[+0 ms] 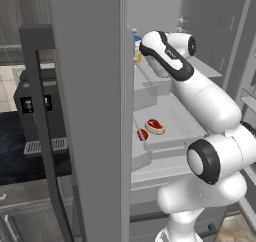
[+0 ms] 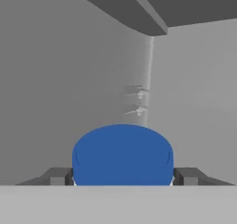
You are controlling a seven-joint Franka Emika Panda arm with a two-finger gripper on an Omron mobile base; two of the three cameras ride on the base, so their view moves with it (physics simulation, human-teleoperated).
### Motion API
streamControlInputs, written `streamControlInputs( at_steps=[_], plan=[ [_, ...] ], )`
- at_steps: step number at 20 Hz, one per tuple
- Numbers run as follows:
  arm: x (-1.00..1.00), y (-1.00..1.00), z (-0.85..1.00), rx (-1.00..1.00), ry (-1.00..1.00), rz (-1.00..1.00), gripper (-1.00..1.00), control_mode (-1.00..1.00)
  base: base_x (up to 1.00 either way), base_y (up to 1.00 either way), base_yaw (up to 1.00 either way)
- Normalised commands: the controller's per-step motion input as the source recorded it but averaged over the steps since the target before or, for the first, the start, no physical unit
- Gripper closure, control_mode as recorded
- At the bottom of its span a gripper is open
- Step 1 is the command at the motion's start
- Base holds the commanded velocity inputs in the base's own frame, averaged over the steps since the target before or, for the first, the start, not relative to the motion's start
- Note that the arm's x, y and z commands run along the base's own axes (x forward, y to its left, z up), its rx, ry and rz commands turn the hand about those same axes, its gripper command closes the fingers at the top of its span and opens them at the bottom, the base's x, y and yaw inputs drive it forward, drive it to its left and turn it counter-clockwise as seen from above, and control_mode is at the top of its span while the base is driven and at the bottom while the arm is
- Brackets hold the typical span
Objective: Place the mayonnaise and mayonnaise from the counter to the top shelf of the fridge. If the existing items in the fridge are on the top shelf, move them to other shelves.
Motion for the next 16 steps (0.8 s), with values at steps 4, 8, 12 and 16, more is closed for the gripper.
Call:
streamControlInputs(
  at_steps=[4,8,12,16],
  plan=[
    [-0.13,0.0,0.0,0.08,0.0,-0.01,1.0,-1.0,0.0,0.0,0.0],
    [-0.01,0.0,-0.04,-0.02,0.0,0.0,1.0,-1.0,0.0,0.0,0.0],
    [-0.01,0.0,-0.01,-0.04,0.0,0.0,1.0,-1.0,0.0,0.0,0.0],
    [0.0,0.0,0.0,-0.01,0.0,0.0,-1.0,-1.0,0.0,0.0,0.0]
  ],
)
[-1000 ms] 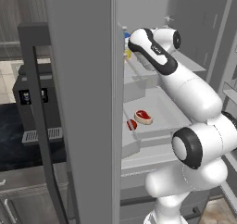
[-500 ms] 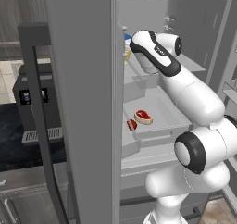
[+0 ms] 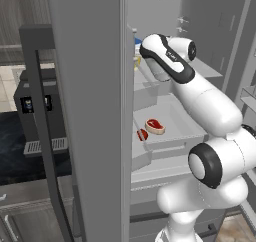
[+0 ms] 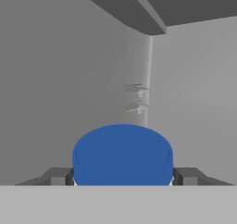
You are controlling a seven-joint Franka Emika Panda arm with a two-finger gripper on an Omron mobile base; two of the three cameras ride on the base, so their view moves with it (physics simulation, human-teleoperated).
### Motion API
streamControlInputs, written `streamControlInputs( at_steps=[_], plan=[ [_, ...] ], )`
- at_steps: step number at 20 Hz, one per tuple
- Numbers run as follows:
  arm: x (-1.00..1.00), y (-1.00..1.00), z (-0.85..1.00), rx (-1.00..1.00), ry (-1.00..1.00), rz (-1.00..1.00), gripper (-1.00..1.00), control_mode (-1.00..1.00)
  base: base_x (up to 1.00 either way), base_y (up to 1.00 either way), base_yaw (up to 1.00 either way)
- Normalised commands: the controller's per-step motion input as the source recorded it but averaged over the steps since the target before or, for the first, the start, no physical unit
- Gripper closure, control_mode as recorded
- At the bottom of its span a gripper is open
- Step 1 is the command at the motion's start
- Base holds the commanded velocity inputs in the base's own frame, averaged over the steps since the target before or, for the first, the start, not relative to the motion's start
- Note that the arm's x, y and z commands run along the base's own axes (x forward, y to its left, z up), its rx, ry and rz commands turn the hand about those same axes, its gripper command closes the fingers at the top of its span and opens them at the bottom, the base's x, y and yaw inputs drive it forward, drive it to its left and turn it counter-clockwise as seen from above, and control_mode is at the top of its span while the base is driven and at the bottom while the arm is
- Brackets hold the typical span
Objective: Place the mayonnaise and mayonnaise from the counter to the top shelf of the fridge. If the existing items in the fridge are on the top shelf, move them to other shelves.
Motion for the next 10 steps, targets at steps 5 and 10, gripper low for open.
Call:
streamControlInputs(
  at_steps=[5,10],
  plan=[
    [-0.16,0.0,0.1,0.0,-0.02,0.0,-1.0,-1.0,0.0,0.0,0.0],
    [-0.31,0.0,0.21,0.0,0.0,0.0,-1.0,-1.0,0.0,0.0,0.0]
  ],
)
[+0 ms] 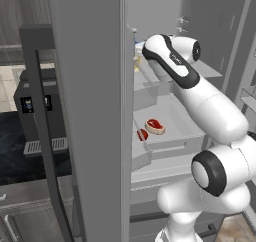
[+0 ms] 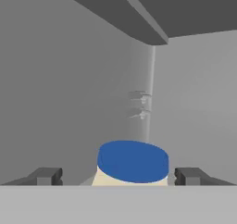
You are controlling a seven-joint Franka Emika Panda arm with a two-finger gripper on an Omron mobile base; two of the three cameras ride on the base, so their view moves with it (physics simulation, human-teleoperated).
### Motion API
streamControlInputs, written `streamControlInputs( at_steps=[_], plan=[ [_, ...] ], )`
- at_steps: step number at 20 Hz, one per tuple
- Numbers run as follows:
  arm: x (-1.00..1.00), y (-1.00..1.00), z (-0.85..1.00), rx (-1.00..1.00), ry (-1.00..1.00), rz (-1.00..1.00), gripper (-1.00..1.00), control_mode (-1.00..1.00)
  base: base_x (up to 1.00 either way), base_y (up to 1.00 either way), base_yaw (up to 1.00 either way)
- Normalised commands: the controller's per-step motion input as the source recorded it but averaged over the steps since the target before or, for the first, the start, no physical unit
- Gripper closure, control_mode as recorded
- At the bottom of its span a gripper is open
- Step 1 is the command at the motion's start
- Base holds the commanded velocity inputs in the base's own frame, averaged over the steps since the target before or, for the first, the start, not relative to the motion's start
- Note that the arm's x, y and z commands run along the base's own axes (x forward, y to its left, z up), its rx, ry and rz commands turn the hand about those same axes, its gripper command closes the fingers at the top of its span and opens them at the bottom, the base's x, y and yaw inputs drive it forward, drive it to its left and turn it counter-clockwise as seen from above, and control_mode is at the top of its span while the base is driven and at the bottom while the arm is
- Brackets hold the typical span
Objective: Place the mayonnaise and mayonnaise from the counter to the top shelf of the fridge. If the existing items in the fridge are on the top shelf, move them to other shelves.
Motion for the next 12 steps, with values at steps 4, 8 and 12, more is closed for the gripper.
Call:
streamControlInputs(
  at_steps=[4,8,12],
  plan=[
    [-0.32,0.0,0.22,0.0,0.0,0.0,-1.0,-1.0,0.0,0.0,0.0],
    [-0.82,-0.06,0.32,0.0,-0.04,-0.03,-1.0,-1.0,0.0,0.0,0.0],
    [-1.0,-0.26,0.31,0.0,-0.11,-0.07,-1.0,-1.0,0.0,0.0,0.0]
  ],
)
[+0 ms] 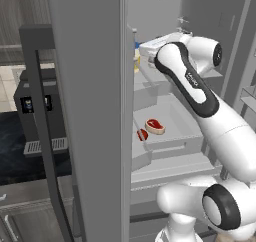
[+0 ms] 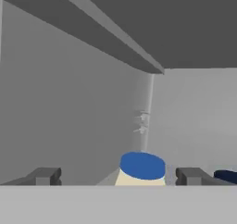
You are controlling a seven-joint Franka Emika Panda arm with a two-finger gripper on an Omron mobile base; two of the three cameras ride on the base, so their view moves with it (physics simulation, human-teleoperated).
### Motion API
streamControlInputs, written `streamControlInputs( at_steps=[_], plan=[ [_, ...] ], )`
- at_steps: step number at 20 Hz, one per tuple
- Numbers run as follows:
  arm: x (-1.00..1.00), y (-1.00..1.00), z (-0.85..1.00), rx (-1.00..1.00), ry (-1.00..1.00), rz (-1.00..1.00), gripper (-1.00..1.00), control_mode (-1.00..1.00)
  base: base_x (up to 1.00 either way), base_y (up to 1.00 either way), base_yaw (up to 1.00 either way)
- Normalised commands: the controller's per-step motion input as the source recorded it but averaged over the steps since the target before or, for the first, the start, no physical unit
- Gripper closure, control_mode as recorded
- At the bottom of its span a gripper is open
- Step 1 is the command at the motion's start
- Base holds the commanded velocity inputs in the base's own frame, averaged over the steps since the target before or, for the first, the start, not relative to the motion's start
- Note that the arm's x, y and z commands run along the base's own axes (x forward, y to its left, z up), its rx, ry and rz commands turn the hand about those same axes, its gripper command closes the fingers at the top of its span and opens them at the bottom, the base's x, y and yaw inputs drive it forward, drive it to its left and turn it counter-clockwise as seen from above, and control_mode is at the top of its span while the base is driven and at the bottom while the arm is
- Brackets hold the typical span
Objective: Place the mayonnaise and mayonnaise from the counter to the top shelf of the fridge. If the existing items in the fridge are on the top shelf, move them to other shelves.
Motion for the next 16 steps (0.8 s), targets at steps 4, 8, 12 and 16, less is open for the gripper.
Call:
streamControlInputs(
  at_steps=[4,8,12,16],
  plan=[
    [-1.0,-0.29,0.19,0.0,-0.21,-0.02,-1.0,-1.0,0.0,0.0,0.0],
    [-1.0,-0.06,0.12,-0.06,-0.23,0.0,-1.0,-1.0,0.0,0.0,0.0],
    [-1.0,0.0,0.04,-0.11,-0.23,0.0,-1.0,-1.0,0.0,0.0,0.0],
    [-1.0,0.0,0.0,-0.1,-0.22,0.0,-1.0,-1.0,0.0,0.0,0.0]
  ],
)
